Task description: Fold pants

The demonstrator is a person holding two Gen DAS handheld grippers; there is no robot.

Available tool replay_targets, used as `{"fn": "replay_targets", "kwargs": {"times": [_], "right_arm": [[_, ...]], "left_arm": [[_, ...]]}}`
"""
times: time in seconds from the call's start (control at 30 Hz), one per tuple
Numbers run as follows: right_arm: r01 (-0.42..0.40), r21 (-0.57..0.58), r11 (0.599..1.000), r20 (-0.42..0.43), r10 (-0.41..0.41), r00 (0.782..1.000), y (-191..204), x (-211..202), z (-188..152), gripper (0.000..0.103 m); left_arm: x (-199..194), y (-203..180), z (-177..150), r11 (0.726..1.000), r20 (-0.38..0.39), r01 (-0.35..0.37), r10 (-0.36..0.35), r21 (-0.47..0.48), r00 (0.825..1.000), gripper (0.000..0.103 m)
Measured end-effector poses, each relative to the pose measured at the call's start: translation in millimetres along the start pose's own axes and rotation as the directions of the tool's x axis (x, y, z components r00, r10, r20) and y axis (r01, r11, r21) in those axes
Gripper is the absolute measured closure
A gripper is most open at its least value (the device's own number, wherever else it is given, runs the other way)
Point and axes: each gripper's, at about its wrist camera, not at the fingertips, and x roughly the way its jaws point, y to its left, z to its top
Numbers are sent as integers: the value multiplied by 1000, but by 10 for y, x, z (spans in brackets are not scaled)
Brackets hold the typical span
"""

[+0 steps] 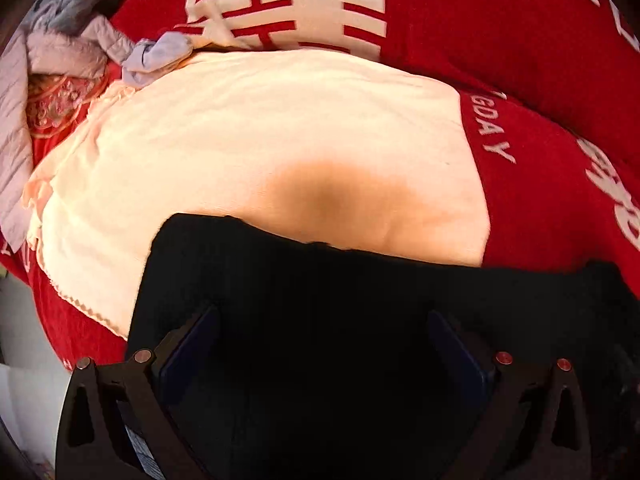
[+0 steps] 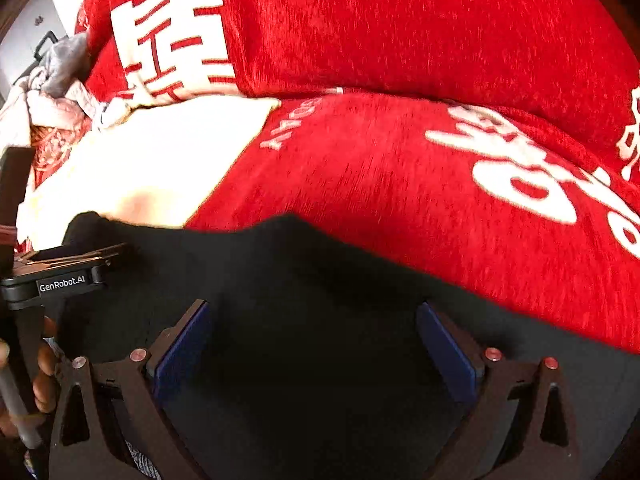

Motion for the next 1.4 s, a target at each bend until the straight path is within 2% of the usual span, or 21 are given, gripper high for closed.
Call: {"fn": "replay_targets", "kwargs": {"times": [0.07, 0.1, 0.13, 0.2, 0.27, 0.3, 0.33, 0.4, 0.43, 0.53, 0.63, 0.7, 0.83, 0.9, 1.03, 1.1, 1.17, 1.23, 1.27, 1.33, 1.4], "right_arm": [[137, -42, 990, 34, -135, 990, 22, -108, 42, 3], [122, -36, 992, 64, -119, 991, 25, -185, 65, 3], [57, -20, 998, 72, -55, 996, 23, -225, 93, 3], [-83, -13, 996, 37, 83, 996, 85, -202, 167, 3], [-206, -54, 977, -28, 204, 978, 243, -72, 220, 3], [-219, -77, 973, -53, 216, 975, 305, 4, 231, 3], [-192, -104, 976, -77, 185, 980, 352, 105, 237, 3], [-137, -145, 980, -110, 121, 987, 395, 284, 252, 3], [-101, -171, 980, -85, 87, 993, 428, 274, 268, 3], [22, -210, 978, -52, -33, 998, 465, 148, 257, 3], [84, -220, 972, -51, -97, 994, 428, -106, 13, 3], [91, -221, 971, -28, -99, 995, 378, -308, -250, 3], [163, -231, 959, -46, -178, 983, 161, -411, -739, 3], [133, -164, 977, -34, -141, 989, -84, -534, -879, 3], [225, -58, 973, -44, -228, 973, -672, -766, -1058, 0], [291, -27, 956, -51, -292, 955, -890, -912, -1133, 1], [296, -12, 955, -21, -296, 955, -894, -1030, -1144, 0], [235, 15, 972, 17, -235, 972, -794, -1101, -1142, 0], [195, 24, 981, 27, -195, 980, -710, -1071, -1112, 1], [138, 21, 990, 19, -138, 990, -568, -979, -1132, 1], [187, -9, 982, -9, -187, 982, -497, -849, -1173, 1]], "left_arm": [[-68, 58, -29, 999, 9, 34, -34, -14, 999, 0], [-97, 43, -45, 999, 14, 34, -34, -8, 999, 0], [-130, 0, -67, 1000, 26, 28, -28, 9, 999, 0], [-158, -62, -85, 999, 45, 23, -25, 35, 999, 0], [-107, -61, -74, 999, 36, 1, -2, 44, 999, 0], [-44, -26, -66, 999, 10, 1, -1, 32, 1000, 0], [35, 58, -55, 999, -27, 42, -42, 4, 999, 0], [-39, 123, -59, 997, -13, 83, -83, -9, 996, 0], [-143, 144, -91, 996, -2, 91, -91, -7, 996, 0], [-393, 216, -254, 996, 39, 86, -86, 7, 995, 0], [-508, 319, -537, 993, 19, 119, -120, 27, 993, 0], [-482, 377, -721, 995, -1, 88, -88, 39, 996, 0], [-220, 567, -940, 998, -84, 62, -63, -6, 995, 0], [-209, 662, -963, 996, -85, 81, -83, -27, 993, 0], [-280, 714, -979, 999, -101, 6, -10, -40, 995, 0], [-401, 616, -998, 999, -79, 11, -14, -40, 997, 0], [-553, 291, -1053, 997, -56, 76, -76, 1, 996, 0], [-670, -225, -1168, 981, -56, 162, -157, 105, 986, 0], [-696, -425, -1221, 973, -59, 178, -171, 150, 984, 0], [-698, -811, -1350, 956, -77, 177, -163, 233, 984, 0], [-623, -1049, -1432, 945, -95, 147, -124, 293, 988, 0]]}}
